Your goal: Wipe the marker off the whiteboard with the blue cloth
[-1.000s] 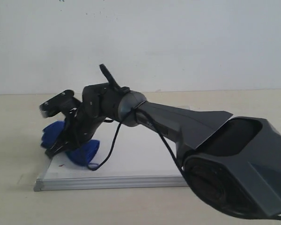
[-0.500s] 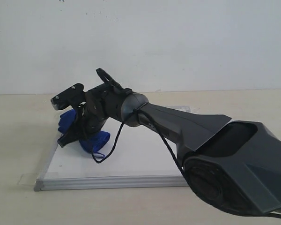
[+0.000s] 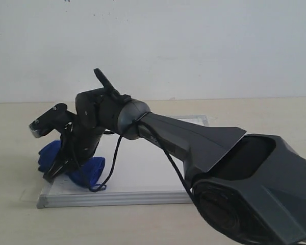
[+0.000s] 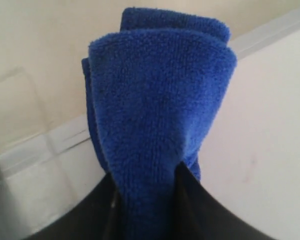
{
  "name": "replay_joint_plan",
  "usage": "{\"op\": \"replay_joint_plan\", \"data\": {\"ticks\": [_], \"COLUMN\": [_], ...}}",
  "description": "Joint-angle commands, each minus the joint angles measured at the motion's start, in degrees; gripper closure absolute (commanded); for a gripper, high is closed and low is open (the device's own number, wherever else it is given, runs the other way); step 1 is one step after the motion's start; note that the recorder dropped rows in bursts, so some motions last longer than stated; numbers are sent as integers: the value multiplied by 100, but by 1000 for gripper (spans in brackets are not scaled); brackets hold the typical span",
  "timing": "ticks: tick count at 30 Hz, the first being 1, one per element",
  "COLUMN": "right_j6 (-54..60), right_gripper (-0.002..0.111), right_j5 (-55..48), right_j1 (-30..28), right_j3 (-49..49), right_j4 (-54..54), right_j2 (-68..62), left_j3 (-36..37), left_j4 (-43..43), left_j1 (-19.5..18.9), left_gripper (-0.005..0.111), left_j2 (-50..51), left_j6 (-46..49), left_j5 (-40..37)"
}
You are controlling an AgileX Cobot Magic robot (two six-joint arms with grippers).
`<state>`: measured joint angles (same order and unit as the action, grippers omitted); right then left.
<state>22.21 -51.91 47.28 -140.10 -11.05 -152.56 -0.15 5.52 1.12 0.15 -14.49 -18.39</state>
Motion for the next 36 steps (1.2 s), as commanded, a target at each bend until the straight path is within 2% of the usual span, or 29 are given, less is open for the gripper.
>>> {"op": "replay_joint_plan", "data": {"ticks": [1, 5, 9, 12, 14, 21, 25, 28, 33, 36], "right_j6": [124, 419, 485, 469, 316, -1274, -1885, -1737, -589, -193], "right_gripper": [109, 109, 109, 109, 109, 109, 109, 109, 109, 109], "right_j5": [-957, -1796, -1805, -1700, -1362, -256, 48, -45, -675, -988], "right_j1": [57, 57, 57, 57, 5, -258, -329, -303, -56, 111], "right_j3": [-67, -53, -53, -53, -53, -53, -53, -53, -53, -53], "right_j4": [-164, -403, -958, -893, -540, 2089, 2697, 2223, 474, 23], "right_j2": [84, 58, 58, 47, 21, -200, -275, -285, -259, -145], "left_j3": [15, 15, 15, 15, 15, 15, 15, 15, 15, 15], "left_j4": [2, 2, 2, 2, 2, 2, 2, 2, 2, 2], "left_j1": [12, 12, 12, 12, 12, 12, 12, 12, 12, 12], "left_gripper": [103, 103, 103, 103, 103, 103, 103, 103, 103, 103], "left_j2": [-15, -15, -15, -15, -15, -15, -15, -15, -15, -15], "left_j6": [-57, -57, -57, -57, -57, -57, -57, -57, -57, -57], "left_j5": [39, 39, 39, 39, 39, 39, 39, 39, 39, 39]}}
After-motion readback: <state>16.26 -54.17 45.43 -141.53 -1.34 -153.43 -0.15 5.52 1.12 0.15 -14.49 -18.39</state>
